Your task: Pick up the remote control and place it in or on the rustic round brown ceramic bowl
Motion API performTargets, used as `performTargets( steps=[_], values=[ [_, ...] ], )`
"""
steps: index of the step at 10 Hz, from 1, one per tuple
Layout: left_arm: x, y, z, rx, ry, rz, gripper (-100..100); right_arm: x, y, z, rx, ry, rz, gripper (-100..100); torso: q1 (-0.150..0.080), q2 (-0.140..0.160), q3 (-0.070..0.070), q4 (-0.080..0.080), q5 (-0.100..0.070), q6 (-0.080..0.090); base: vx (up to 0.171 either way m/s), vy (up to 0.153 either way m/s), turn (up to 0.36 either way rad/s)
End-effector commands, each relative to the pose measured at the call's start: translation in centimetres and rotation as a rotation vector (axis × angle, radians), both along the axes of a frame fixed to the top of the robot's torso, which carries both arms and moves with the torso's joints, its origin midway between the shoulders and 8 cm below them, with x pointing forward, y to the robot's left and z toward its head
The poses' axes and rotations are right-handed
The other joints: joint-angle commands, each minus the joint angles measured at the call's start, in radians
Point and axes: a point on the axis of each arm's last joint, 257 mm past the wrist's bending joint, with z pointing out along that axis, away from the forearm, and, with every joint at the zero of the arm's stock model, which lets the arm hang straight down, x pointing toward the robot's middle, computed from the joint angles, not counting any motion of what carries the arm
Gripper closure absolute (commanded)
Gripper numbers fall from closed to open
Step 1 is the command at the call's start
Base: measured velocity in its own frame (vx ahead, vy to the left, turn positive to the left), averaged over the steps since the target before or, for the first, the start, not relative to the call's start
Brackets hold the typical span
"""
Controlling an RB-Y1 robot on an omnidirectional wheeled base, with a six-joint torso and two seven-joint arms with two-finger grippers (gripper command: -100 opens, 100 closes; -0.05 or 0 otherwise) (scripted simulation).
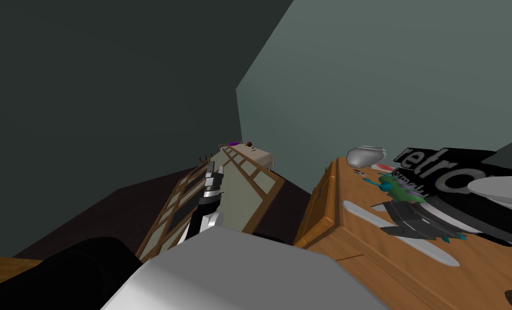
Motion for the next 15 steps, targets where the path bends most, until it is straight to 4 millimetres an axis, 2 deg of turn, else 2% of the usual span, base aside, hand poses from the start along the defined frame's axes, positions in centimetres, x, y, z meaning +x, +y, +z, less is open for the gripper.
performTargets(
  steps=[1,2,3,4,5,9,10,11,12,13,14,15],
  values=[
    [0.0,0.0,0.0,0.000,0.000,0.000,0,0.0,0.0,0.0,0.000,0.000,0.000,0,0.000,0.000,0.000,0.000,0.000,0.000,0.000,0.000,0.000],
    [0.0,0.0,0.0,0.000,0.000,0.000,0,-0.7,-0.6,-1.2,0.000,0.000,-0.011,-100,0.000,0.000,0.000,0.000,0.000,0.000,0.020,0.021,0.087],
    [0.0,0.0,0.0,0.000,0.000,0.000,0,-1.3,-1.0,-2.2,0.000,0.001,-0.019,-100,0.001,-0.001,0.000,0.000,0.000,0.000,0.035,0.045,0.100],
    [0.0,0.0,0.0,0.000,0.000,0.000,0,-1.0,-0.8,-1.6,0.001,0.002,-0.016,-100,0.003,-0.002,-0.001,0.000,0.000,0.000,0.016,0.021,0.011],
    [0.0,0.0,0.0,0.000,0.000,0.000,0,-1.0,-0.8,-1.6,0.000,0.001,-0.015,100,0.002,-0.001,-0.001,0.000,0.001,0.000,0.000,0.000,0.000],
    [0.0,0.0,0.0,0.000,0.000,0.000,0,-1.0,-0.8,-1.6,0.001,0.001,-0.016,100,0.000,0.000,0.000,0.000,0.000,0.000,0.000,0.000,0.000],
    [0.0,0.0,0.0,0.000,0.000,0.000,0,-1.0,-0.8,-1.6,0.001,0.001,-0.015,0,0.000,0.000,0.000,0.000,0.000,0.000,0.000,0.000,0.000],
    [0.0,0.0,0.0,0.000,0.000,0.000,0,-0.3,-0.2,-0.5,0.000,0.000,-0.004,100,0.000,0.000,0.000,0.000,0.000,0.000,-0.018,-0.032,-0.101],
    [0.0,0.0,0.0,0.000,0.000,0.000,0,-0.5,-0.4,-0.9,0.000,0.000,-0.008,100,-0.001,0.001,0.001,0.001,0.001,0.000,-0.010,-0.021,-0.020],
    [0.0,0.0,0.0,0.000,0.000,0.000,0,-0.5,-0.3,-0.8,0.000,0.000,-0.007,0,-0.001,0.001,0.001,0.000,0.000,0.000,0.000,0.000,0.000],
    [0.0,0.0,0.0,0.000,0.000,0.000,0,2.1,0.0,1.9,-0.023,-0.051,0.016,100,0.000,0.001,0.001,0.000,0.000,0.000,-0.083,0.035,-0.076],
    [0.0,0.0,0.0,0.000,0.000,0.000,0,2.7,0.1,2.6,-0.028,-0.063,0.021,100,0.003,0.004,0.003,0.002,0.002,-0.001,-0.126,0.029,-0.043]
  ],
)
